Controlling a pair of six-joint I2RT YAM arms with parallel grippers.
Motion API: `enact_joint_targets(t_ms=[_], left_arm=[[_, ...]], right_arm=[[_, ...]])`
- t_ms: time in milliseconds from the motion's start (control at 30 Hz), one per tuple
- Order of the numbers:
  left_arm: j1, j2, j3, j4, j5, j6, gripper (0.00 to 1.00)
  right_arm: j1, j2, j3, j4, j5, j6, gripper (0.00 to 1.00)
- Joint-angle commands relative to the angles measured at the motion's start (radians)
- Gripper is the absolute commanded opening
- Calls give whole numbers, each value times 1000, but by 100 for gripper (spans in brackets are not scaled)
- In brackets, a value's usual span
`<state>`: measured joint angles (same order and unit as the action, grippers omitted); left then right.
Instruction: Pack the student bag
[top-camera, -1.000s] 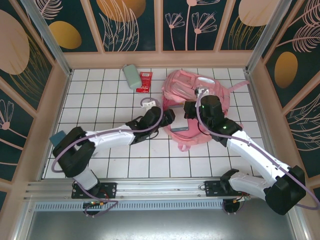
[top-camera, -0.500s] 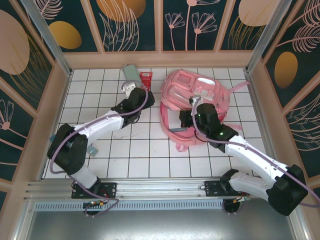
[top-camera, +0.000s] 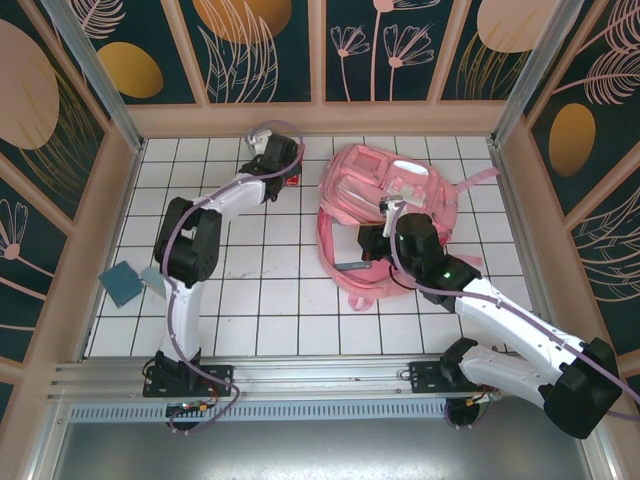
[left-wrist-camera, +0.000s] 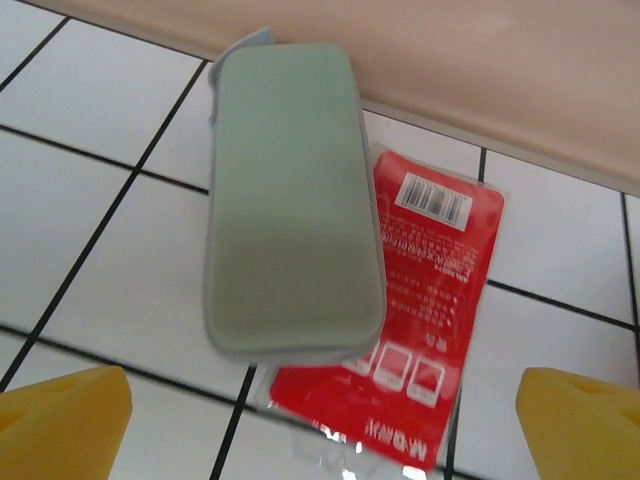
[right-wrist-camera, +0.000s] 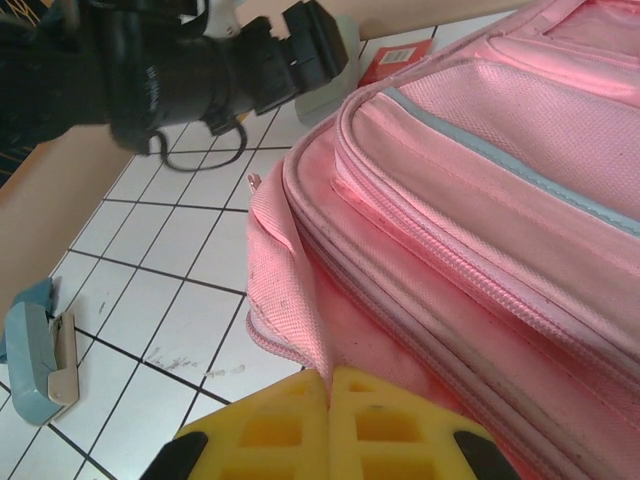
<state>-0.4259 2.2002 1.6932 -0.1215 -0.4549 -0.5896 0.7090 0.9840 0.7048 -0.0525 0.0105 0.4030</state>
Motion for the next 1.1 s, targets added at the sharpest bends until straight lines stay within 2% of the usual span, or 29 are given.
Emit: enact_joint_targets(t_ms=[0,133,300,567,733,833,967,1000,1067], left_arm=[[27,100,131,-97,-29,30,98],[55,219,286,-208,-39,-10,98],[74,320,398,-272,-28,-25,98],[92,379,461,-270,31,-13,98],[92,359,428,-226,59,17,85],[93,344,402,-210,74,35,73],[93,289,334,-191,79,34,68],[93,261,299,-176,79,35,64],[93,192,204,-122,88,33,62]], right_arm=[[17,-40,26,33,0,19,0],[17,-45,34,22,19,22,0],[16,-42,41,19,22,23,0],[18,-39,45,17,27,24,0],[17,-43,46,11,33,25,0],[19,-44,45,13,35,25,0],[20,-42,44,19,35,24,0],[19,-41,45,20,36,22,0],[20,-38,48,20,37,17,0]])
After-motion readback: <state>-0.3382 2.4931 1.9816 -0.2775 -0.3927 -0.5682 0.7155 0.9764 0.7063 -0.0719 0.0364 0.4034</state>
